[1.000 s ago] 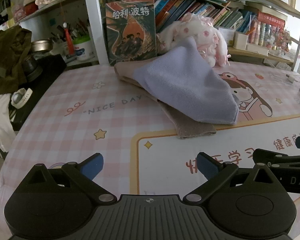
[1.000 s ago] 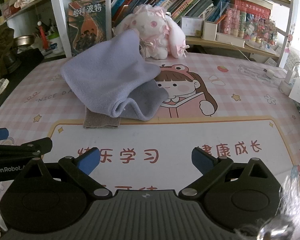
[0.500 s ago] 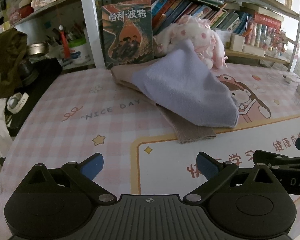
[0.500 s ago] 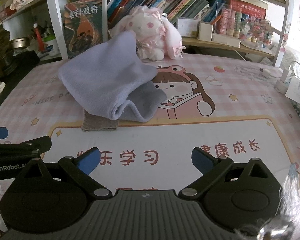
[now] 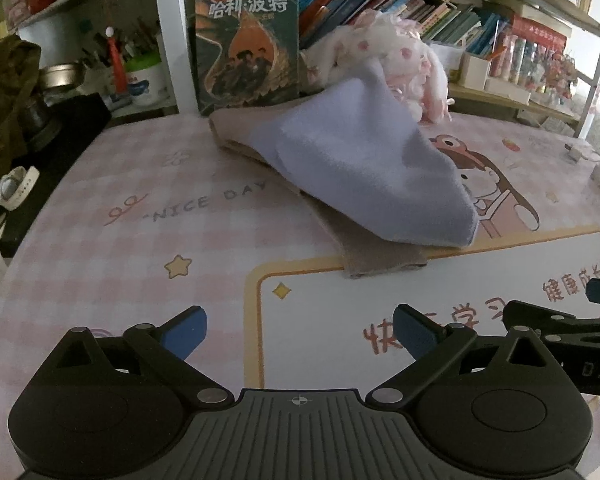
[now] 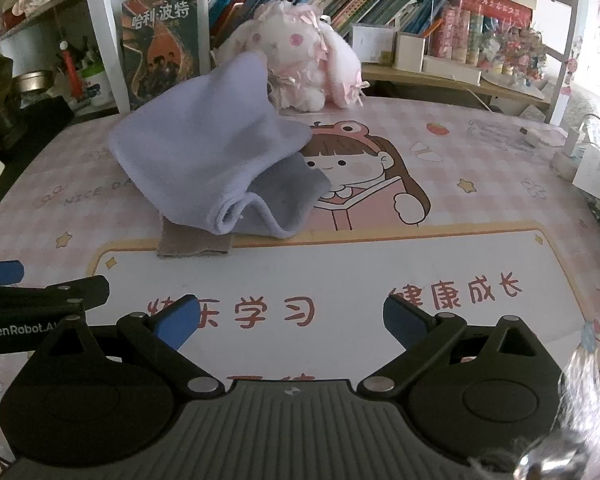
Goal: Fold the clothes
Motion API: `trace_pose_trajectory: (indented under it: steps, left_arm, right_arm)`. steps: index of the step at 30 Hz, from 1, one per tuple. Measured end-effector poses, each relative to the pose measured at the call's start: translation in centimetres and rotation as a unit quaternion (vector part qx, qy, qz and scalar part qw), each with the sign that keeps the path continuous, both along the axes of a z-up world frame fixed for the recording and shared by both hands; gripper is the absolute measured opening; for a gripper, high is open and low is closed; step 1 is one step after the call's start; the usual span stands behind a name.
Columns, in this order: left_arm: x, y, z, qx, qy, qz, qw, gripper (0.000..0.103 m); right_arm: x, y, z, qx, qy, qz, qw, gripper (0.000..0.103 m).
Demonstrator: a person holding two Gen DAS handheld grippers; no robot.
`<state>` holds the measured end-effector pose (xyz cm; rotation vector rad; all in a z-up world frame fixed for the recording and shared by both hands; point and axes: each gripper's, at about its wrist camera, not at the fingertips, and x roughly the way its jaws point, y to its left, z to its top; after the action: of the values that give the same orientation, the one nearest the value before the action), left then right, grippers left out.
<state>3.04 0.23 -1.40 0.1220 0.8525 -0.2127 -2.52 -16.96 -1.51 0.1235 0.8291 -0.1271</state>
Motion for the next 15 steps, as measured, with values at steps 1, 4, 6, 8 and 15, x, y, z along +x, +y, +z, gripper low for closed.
trace_pose_trajectory:
  steps: [1, 4, 6, 8, 15]
  left_arm:
    - [0.0, -0.3, 0.0, -0.001, 0.000, 0.000, 1.0000, 0.101]
    - [0.0, -1.3, 0.1, 0.001, -0.003, 0.010, 0.9999, 0.101]
    - [-0.1, -2.2, 0.2, 0.002, -0.007, 0.020, 0.9998, 0.101]
    - [-0.3, -3.1, 0.3, 0.003, -0.015, 0.031, 0.9994, 0.101]
    - [-1.2, -6.6, 0.2, 0.007, -0.048, 0.063, 0.9968, 0.101]
  right_arm:
    - [0.1, -0.3, -0.1, 0.002, -0.001, 0.002, 1.000, 0.099]
    - [0.5, -1.2, -0.3, 0.010, -0.001, 0.013, 1.000, 0.099]
    - [0.7, -2.1, -0.5, 0.015, -0.002, 0.023, 1.000, 0.099]
    - [0.8, -3.1, -0.4, 0.020, -0.003, 0.030, 0.999, 0.099]
    - [1.4, -8.4, -1.0, 0.049, -0.012, 0.044, 0.998, 0.099]
